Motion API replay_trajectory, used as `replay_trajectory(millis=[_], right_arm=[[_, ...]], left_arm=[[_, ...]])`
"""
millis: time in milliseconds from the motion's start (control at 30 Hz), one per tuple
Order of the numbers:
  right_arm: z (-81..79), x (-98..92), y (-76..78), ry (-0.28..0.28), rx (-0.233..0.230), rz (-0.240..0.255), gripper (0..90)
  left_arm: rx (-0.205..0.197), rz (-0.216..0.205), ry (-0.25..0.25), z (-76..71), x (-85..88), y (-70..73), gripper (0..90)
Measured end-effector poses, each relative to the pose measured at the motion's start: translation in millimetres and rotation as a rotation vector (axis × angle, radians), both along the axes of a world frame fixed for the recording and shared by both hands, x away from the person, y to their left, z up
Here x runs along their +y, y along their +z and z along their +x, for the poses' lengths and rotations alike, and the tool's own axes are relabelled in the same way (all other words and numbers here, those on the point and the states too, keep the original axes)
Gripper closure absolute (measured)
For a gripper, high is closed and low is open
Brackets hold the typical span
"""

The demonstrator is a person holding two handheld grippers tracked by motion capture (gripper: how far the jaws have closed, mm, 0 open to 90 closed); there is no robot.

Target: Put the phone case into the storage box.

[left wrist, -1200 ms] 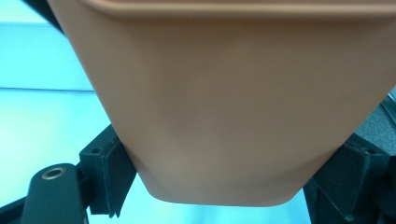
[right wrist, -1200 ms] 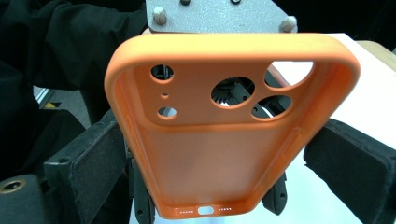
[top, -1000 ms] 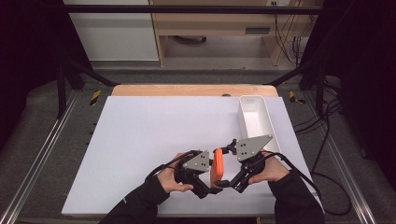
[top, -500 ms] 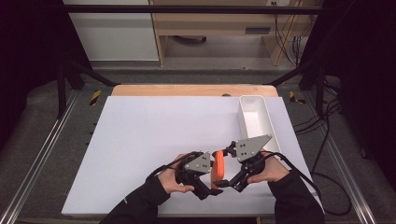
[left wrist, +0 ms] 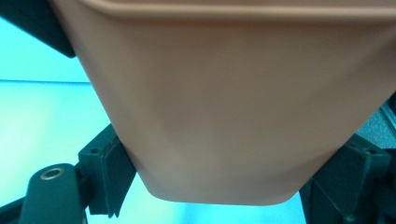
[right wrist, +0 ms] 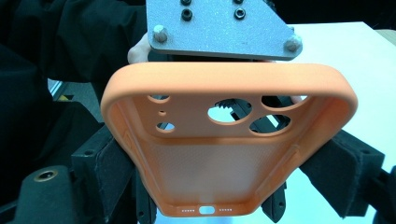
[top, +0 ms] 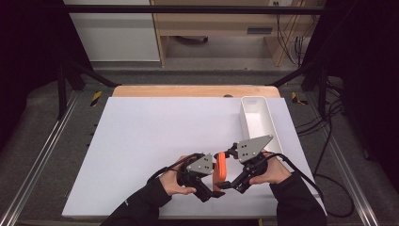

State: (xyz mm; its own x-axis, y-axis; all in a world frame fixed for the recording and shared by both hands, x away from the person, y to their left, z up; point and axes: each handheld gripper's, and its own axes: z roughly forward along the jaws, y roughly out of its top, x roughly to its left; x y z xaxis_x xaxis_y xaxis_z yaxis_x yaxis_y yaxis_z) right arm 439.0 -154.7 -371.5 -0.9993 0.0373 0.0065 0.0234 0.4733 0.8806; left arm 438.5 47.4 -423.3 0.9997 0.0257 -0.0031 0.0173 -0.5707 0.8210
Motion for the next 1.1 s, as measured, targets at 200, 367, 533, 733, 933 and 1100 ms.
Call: replay_trajectory(millis=[200,367,533,733,933,1100], right_arm=[[0.4,-1.8,1.6,-0.009,0.0,0.0,16.3],[0.9,-5.2,4.6,-0.025,-0.01,-0.001,16.3],[1.9,-9.9,9.1,-0.051,-0.017,0.006,16.2],[2.9,-14.3,13.1,-0.09,-0.029,0.003,16.2],[4.5,-19.5,17.8,-0.145,-0.048,0.015,16.1],[6.2,-24.2,22.6,-0.191,-0.056,0.027,16.0]], left_arm=[[0.006,-0.005,0.001,-1.6,3.2,1.5,8.2],[-0.001,-0.015,0.024,-1.8,12.9,3.6,4.3],[-0.003,-0.034,0.054,-1.5,27.5,6.5,3.8],[-0.001,-0.084,0.126,1.0,47.5,11.8,3.8],[-0.006,-0.09,0.205,3.6,65.4,11.8,4.1],[0.004,-0.095,0.254,5.5,78.1,8.7,4.0]])
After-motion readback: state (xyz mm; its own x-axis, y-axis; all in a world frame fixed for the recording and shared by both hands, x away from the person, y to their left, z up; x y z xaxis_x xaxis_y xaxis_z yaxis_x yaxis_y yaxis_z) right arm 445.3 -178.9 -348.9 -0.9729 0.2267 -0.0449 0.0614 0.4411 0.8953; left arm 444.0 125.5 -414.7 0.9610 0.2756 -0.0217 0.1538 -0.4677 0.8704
